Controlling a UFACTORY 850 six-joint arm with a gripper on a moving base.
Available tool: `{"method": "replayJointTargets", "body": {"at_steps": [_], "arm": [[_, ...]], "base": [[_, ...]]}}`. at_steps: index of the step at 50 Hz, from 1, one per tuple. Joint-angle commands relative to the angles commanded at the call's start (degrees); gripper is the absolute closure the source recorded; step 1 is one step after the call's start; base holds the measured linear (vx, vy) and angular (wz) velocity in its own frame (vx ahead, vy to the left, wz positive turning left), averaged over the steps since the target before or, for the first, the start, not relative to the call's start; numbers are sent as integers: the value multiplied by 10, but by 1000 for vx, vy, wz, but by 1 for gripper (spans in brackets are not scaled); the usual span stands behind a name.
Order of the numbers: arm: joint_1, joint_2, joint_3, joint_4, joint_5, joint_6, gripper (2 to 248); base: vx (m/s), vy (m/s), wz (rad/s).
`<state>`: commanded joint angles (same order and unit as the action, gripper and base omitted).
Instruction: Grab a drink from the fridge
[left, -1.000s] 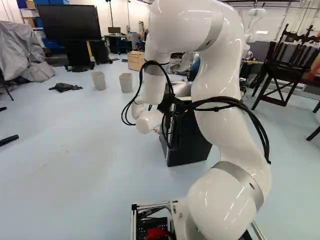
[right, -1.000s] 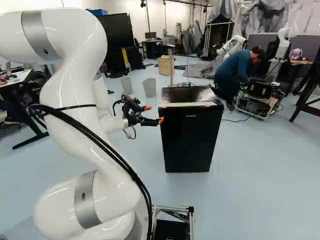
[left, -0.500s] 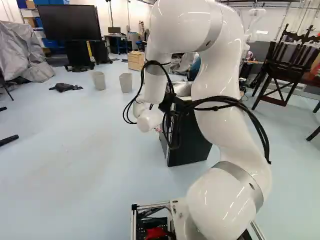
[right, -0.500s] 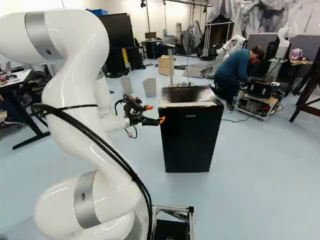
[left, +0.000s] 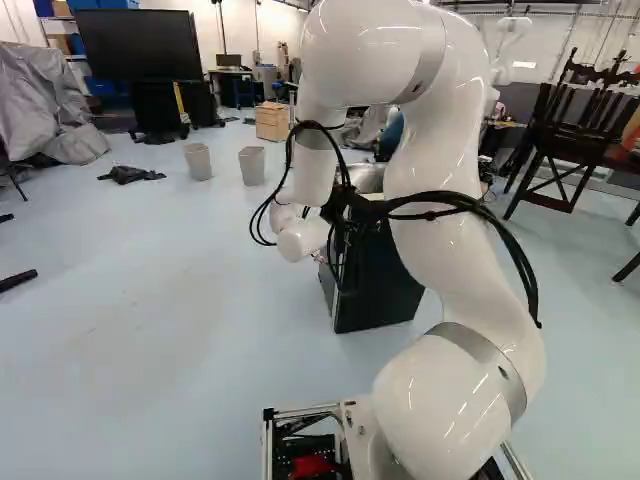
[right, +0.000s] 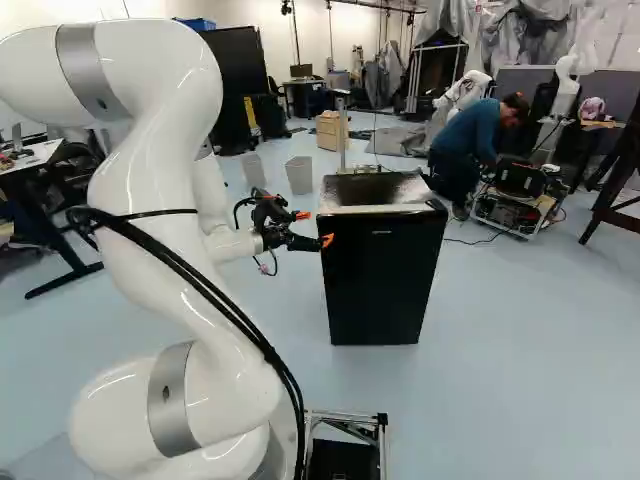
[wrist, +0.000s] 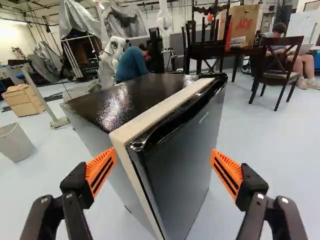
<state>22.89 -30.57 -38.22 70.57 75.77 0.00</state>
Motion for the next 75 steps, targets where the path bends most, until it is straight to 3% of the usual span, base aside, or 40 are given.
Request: {"method": "replayJointTargets", "body": {"at_steps": [36,75], "arm": [[-20,-10,-17,0,-43,0,3],[-41,2,3,0,-45,0,3]], "base": [[0,0,0],[0,0,0]]}}
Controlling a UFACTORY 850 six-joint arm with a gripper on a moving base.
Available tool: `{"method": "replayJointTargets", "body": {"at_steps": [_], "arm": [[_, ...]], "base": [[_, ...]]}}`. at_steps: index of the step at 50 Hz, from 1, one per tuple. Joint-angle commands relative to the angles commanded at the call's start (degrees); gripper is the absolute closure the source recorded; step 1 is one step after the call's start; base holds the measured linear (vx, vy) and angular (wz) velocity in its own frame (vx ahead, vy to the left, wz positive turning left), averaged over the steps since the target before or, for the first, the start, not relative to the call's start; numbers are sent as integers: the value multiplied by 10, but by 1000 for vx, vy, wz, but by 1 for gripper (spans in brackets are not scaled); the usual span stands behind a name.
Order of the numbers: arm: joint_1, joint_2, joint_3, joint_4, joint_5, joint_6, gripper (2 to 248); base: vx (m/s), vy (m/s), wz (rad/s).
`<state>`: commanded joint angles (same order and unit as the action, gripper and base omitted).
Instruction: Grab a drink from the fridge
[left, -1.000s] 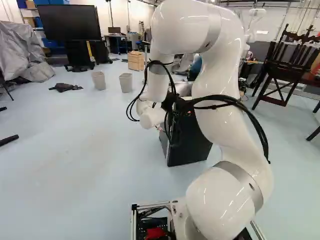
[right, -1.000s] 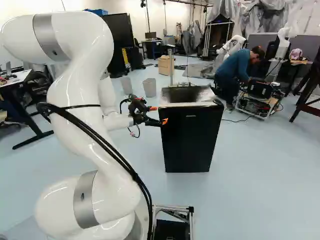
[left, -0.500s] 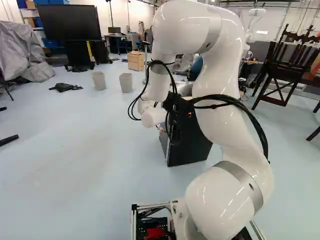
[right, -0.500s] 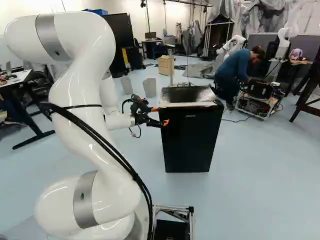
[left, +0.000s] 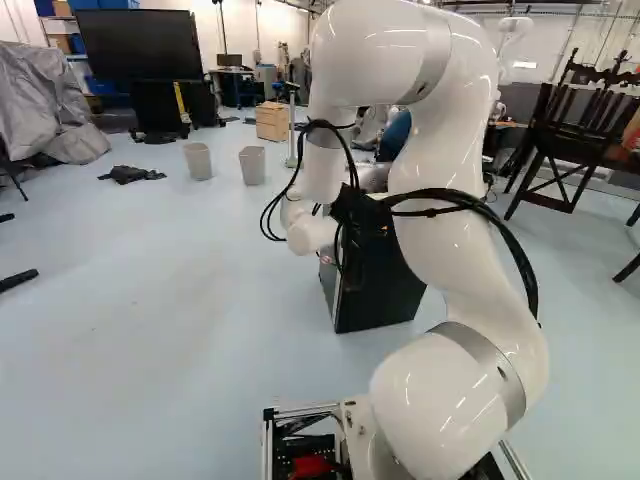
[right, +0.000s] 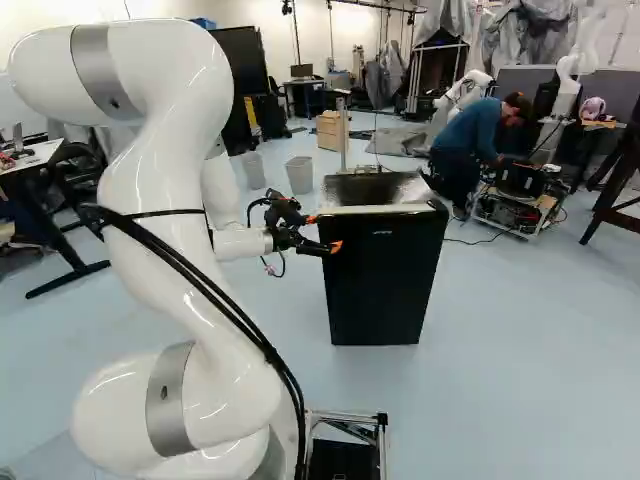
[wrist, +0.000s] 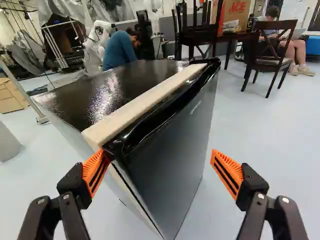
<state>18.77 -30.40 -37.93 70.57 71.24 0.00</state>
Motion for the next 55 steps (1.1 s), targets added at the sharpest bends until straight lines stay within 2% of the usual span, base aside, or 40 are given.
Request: {"method": "replayJointTargets", "body": {"at_steps": [18,55], "arm": [[-5,20,34,0,0,0,3],[12,92,151,0,0,0,3]], "base": [[0,-5,1],[0,0,0]]}}
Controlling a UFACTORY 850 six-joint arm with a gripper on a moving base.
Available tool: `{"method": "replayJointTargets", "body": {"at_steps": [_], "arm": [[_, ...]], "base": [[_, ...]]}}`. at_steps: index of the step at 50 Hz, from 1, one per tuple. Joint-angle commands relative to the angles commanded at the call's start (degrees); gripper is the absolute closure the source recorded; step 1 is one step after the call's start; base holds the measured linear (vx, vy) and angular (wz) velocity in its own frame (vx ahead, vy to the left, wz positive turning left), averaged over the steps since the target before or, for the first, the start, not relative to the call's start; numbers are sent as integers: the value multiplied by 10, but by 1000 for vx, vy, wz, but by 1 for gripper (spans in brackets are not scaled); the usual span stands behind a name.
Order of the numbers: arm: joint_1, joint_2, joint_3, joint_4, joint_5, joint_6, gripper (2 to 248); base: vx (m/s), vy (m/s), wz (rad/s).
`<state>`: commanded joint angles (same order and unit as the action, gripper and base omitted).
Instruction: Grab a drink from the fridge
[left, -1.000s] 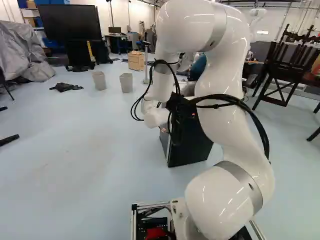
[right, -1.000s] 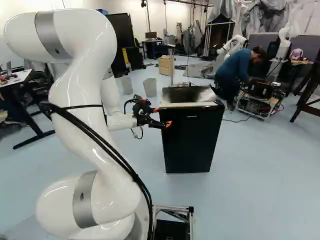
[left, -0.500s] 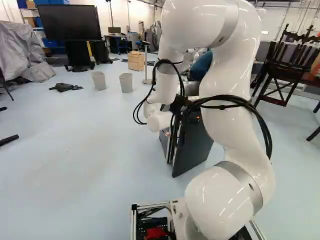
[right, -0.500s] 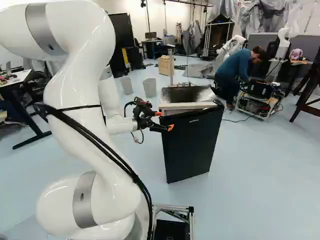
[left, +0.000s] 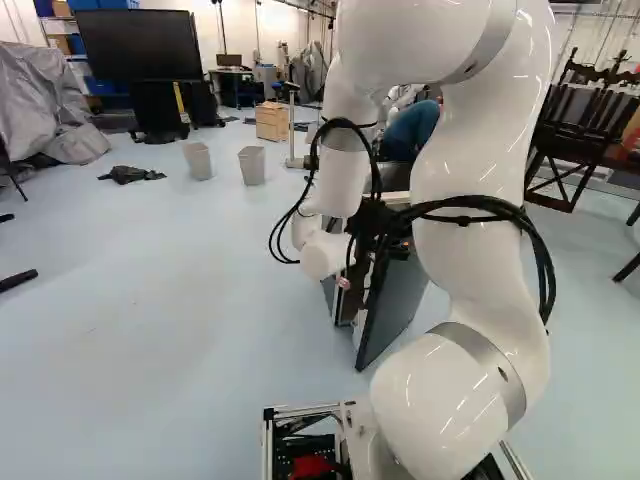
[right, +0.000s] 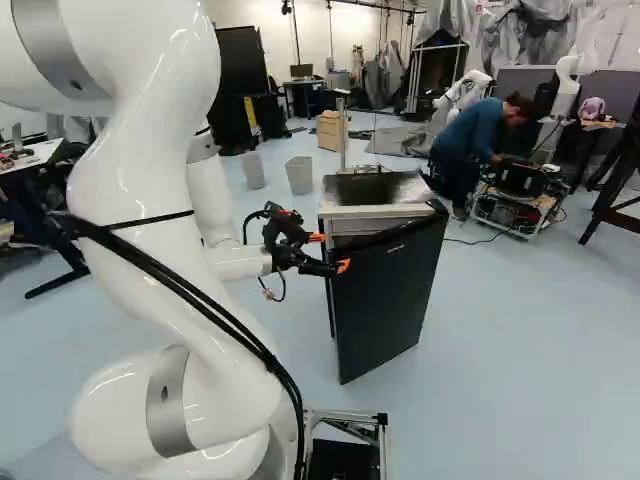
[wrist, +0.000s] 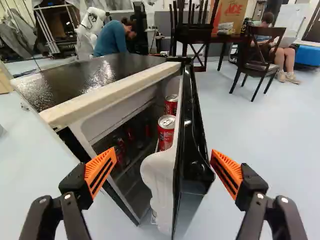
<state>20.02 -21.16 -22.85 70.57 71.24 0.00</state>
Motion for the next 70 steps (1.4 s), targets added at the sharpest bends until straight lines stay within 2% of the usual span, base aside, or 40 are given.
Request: {"method": "replayJointTargets", "body": {"at_steps": [33,47,58,70], "arm": [[10,67,104,0,0,0,3],[8,94,145,0,10,0,3],[-2,112,171,0,25,0,3],[-28,123,186,0,41,0,3]], "base": [[0,0,0],[0,0,0],[0,0,0],[0,0,0]]}}
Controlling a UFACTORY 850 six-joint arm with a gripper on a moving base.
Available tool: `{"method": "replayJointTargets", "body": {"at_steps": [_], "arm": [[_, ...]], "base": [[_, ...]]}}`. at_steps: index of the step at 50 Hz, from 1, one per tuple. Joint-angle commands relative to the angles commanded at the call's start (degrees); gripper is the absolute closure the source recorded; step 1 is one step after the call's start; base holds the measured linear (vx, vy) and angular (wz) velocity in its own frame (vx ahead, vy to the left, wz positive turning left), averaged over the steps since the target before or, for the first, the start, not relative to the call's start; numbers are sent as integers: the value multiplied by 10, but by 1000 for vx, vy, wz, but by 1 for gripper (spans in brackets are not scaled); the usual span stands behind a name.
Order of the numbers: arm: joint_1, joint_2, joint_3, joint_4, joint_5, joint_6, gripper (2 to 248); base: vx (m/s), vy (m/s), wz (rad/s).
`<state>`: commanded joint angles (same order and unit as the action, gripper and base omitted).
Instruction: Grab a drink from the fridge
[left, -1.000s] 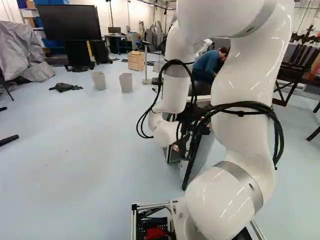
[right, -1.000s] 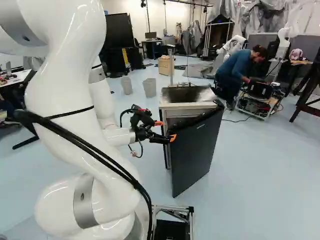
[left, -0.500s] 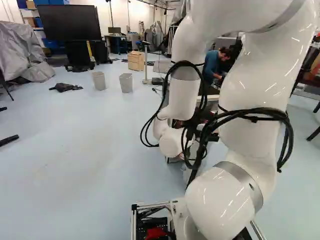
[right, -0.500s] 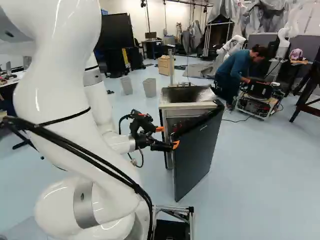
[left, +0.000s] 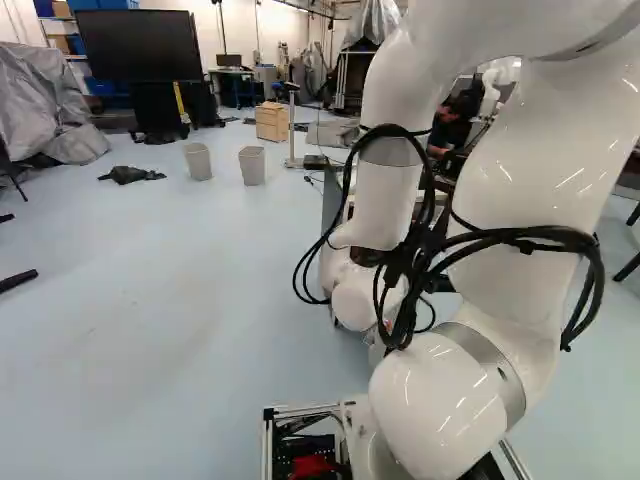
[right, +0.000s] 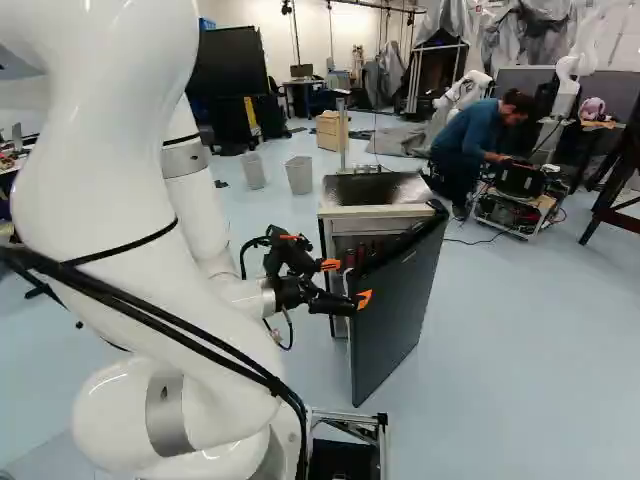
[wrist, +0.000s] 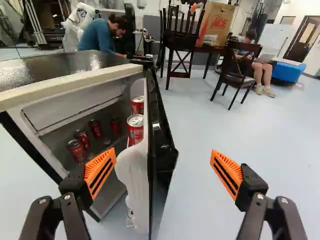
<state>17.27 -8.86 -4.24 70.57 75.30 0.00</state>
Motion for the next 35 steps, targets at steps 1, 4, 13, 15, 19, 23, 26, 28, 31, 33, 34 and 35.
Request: {"method": "replayJointTargets", "body": {"at_steps": [1,4,13,15,19,23,26,28,31,33,34,35], "arm": [[-3,1,1,0,1,0,3],[-10,2,3,0,4,0,3],[-37,5,7,0,6,0,3],[-44,6,8,0,6,0,3],[-57,6,9,0,6,0,3],[-70,6,9,0,6,0,3],[-81,6,9,0,6,0,3],[-88,6,8,0,6,0,3],[-99,5,8,0,6,0,3],[-106,5,7,0,6,0,3],[-110,5,7,0,6,0,3],[-114,5,6,0,6,0,3]], "base": [[0,0,0],[0,0,0],[0,0,0],[0,0,0],[0,0,0],[0,0,0],[0,0,0],[0,0,0],[0,0,0],[0,0,0],[0,0,0],[0,0,0]]}}
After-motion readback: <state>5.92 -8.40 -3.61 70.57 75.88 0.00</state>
